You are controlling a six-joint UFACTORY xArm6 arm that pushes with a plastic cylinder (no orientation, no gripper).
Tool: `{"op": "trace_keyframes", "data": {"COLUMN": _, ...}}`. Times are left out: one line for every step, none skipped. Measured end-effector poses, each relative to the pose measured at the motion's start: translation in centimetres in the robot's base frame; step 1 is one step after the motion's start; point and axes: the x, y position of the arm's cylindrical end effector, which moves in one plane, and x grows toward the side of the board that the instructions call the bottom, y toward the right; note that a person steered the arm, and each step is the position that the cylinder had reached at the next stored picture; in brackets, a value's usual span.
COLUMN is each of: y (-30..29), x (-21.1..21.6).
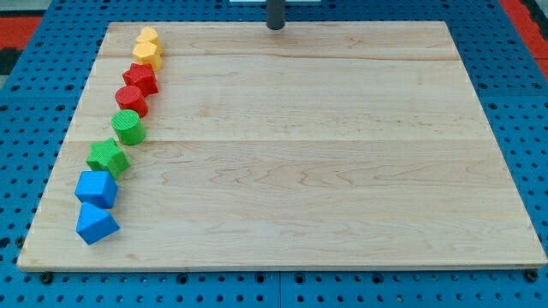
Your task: Move your hand to the center left of the board
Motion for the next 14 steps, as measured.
{"op": "trace_keyframes", "data": {"y": -4.2, "x": -0.1}}
{"op": "trace_keyframes", "data": {"y": -8.2, "x": 0.0}}
{"op": "trace_keyframes", "data": {"y": -11.9, "x": 0.0}}
{"op": "trace_keyframes", "data": {"y": -15.9, "x": -0.1}}
{"op": "trace_keyframes", "data": {"y": -23.1, "x": 0.7}}
{"op": "trace_keyframes", "data": {"y": -27.9, "x": 1.8}}
{"op": "trace_keyframes", "data": {"y": -28.7, "x": 4.1}}
{"op": "trace_keyframes", "data": {"y": -28.7, "x": 6.8}}
{"op": "trace_keyframes", "data": {"y": -28.2, "x": 8.5}}
{"op": "trace_keyframes", "data": {"y": -25.9, "x": 10.9}}
{"op": "trace_keyframes", "data": {"y": -24.8, "x": 12.7}}
{"op": "trace_keyframes", "data": {"y": -25.7, "x": 14.4}}
{"op": "trace_keyframes", "data": {"y": -26.5, "x": 15.6}}
{"op": "trace_keyframes", "data": {"y": -26.6, "x": 16.1}}
